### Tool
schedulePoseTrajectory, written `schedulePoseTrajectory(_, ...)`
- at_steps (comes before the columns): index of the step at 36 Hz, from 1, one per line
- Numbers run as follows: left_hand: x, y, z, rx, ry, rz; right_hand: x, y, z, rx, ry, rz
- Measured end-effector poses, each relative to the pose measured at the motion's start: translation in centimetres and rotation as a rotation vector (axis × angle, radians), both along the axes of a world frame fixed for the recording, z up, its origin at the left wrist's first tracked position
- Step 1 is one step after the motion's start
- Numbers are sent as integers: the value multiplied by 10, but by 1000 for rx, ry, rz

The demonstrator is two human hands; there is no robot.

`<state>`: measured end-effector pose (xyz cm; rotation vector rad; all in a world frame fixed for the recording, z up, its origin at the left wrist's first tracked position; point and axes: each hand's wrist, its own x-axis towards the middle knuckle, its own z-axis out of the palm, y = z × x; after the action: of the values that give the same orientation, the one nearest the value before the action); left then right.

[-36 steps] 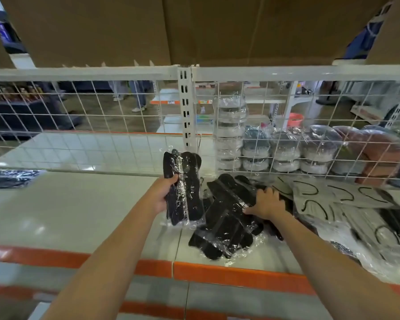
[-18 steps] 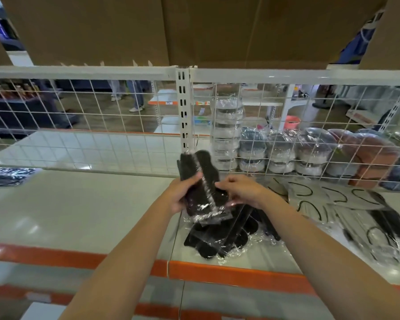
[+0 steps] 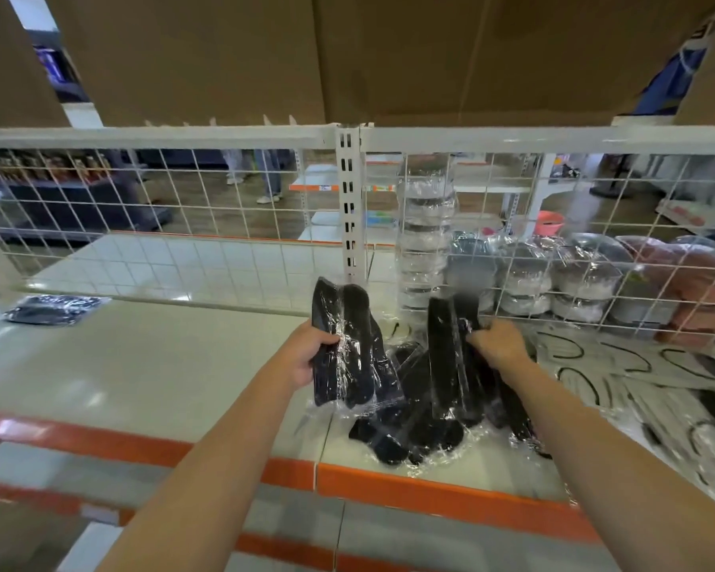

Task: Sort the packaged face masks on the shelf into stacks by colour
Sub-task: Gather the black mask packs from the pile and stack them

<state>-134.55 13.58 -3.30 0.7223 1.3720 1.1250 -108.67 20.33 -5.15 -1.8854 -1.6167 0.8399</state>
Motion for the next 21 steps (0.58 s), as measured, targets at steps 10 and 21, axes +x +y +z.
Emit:
schedulePoseTrajectory(10, 43, 5, -2, 49, -226, -138, -45, -22, 25, -32, 376, 278)
schedulePoseTrajectory(21, 5, -12, 17, 389, 223, 125, -107, -31, 16, -39, 577, 485)
